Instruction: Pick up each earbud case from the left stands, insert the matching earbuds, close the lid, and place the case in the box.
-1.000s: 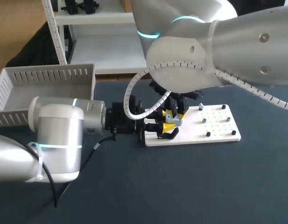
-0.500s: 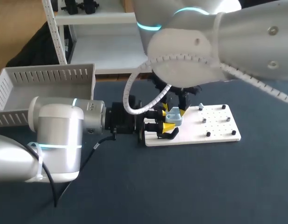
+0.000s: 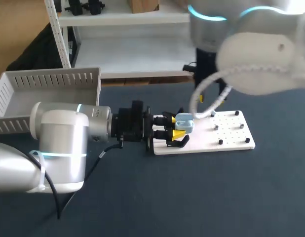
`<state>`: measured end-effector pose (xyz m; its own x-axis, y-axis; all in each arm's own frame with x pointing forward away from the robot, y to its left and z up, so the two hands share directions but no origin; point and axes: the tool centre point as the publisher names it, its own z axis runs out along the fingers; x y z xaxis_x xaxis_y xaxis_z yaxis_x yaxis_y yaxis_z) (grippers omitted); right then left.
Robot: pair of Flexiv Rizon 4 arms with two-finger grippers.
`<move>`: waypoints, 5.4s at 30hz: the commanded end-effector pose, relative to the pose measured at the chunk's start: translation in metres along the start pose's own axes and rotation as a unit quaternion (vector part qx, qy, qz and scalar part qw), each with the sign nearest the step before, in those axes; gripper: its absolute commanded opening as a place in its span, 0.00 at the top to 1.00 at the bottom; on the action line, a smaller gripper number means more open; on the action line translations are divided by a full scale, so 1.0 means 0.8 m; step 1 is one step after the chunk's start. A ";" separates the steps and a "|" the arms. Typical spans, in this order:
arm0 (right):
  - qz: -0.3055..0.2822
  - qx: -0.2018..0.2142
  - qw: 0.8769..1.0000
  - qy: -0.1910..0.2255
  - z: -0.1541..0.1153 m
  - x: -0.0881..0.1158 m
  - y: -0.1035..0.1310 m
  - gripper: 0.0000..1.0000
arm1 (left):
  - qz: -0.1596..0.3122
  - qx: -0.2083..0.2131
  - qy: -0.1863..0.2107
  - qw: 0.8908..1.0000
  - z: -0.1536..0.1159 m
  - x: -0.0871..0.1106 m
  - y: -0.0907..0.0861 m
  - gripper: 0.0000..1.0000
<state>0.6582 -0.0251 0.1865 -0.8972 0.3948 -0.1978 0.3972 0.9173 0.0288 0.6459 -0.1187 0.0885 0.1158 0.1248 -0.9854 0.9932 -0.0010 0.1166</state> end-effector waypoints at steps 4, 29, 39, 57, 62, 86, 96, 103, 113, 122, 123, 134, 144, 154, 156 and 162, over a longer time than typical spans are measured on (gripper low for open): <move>-0.017 -0.045 0.999 0.012 0.029 -0.048 -0.002 0.56 | 0.001 -0.002 -0.002 1.000 0.001 0.001 0.000 1.00; -0.069 -0.038 0.996 -0.046 0.181 -0.095 -0.005 0.47 | 0.001 -0.002 -0.002 1.000 0.001 0.001 0.000 1.00; -0.071 -0.050 0.995 -0.043 0.186 -0.091 0.011 0.55 | 0.001 -0.002 -0.002 1.000 0.001 0.001 0.000 1.00; 0.035 -0.022 0.998 -0.039 0.205 -0.109 0.027 0.56 | 0.001 -0.002 -0.002 1.000 0.001 0.001 0.000 1.00; 0.055 -0.018 0.998 -0.035 0.208 -0.111 0.027 0.61 | 0.001 -0.002 -0.002 1.000 0.001 0.001 0.000 1.00; 0.073 -0.009 0.997 -0.025 0.221 -0.114 0.023 0.69 | 0.001 -0.002 -0.002 1.000 0.001 0.001 0.000 1.00; 0.072 -0.005 0.997 -0.025 0.226 -0.114 0.022 0.73 | 0.001 -0.002 -0.002 1.000 0.001 0.001 0.000 1.00; 0.072 -0.002 0.997 -0.024 0.226 -0.113 0.021 0.93 | 0.001 -0.002 -0.002 1.000 0.001 0.001 0.000 1.00; 0.067 0.000 0.997 -0.026 0.218 -0.111 0.020 1.00 | 0.001 -0.002 -0.002 1.000 0.001 0.001 0.000 1.00; 0.067 -0.008 0.997 -0.027 0.188 -0.114 0.005 1.00 | 0.001 -0.002 -0.002 1.000 0.001 0.001 0.000 1.00; 0.069 -0.013 0.997 -0.026 0.182 -0.114 0.002 1.00 | 0.001 -0.002 -0.002 1.000 0.001 0.001 0.000 1.00; 0.063 -0.035 0.997 -0.004 0.097 -0.110 -0.049 1.00 | 0.001 -0.002 -0.002 1.000 0.001 0.001 0.000 1.00; 0.001 -0.072 0.997 0.033 -0.012 -0.077 -0.071 1.00 | 0.001 -0.002 -0.002 1.000 0.001 0.001 0.000 1.00; -0.089 -0.072 0.992 0.046 -0.068 0.004 -0.046 1.00 | 0.001 -0.002 -0.002 1.000 0.001 0.001 0.000 1.00; -0.092 -0.066 0.993 0.042 -0.068 0.016 -0.035 1.00 | 0.001 -0.002 -0.002 1.000 0.001 0.001 0.000 1.00; -0.082 -0.066 0.994 0.039 -0.070 0.032 -0.026 1.00 | 0.001 -0.002 -0.002 1.000 0.001 0.001 0.000 1.00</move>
<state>0.6183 -0.0321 0.2380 -0.9638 0.2350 -0.1260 0.2185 0.9669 0.1317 0.6459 -0.1188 0.0886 0.1157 0.1249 -0.9854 0.9932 -0.0009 0.1165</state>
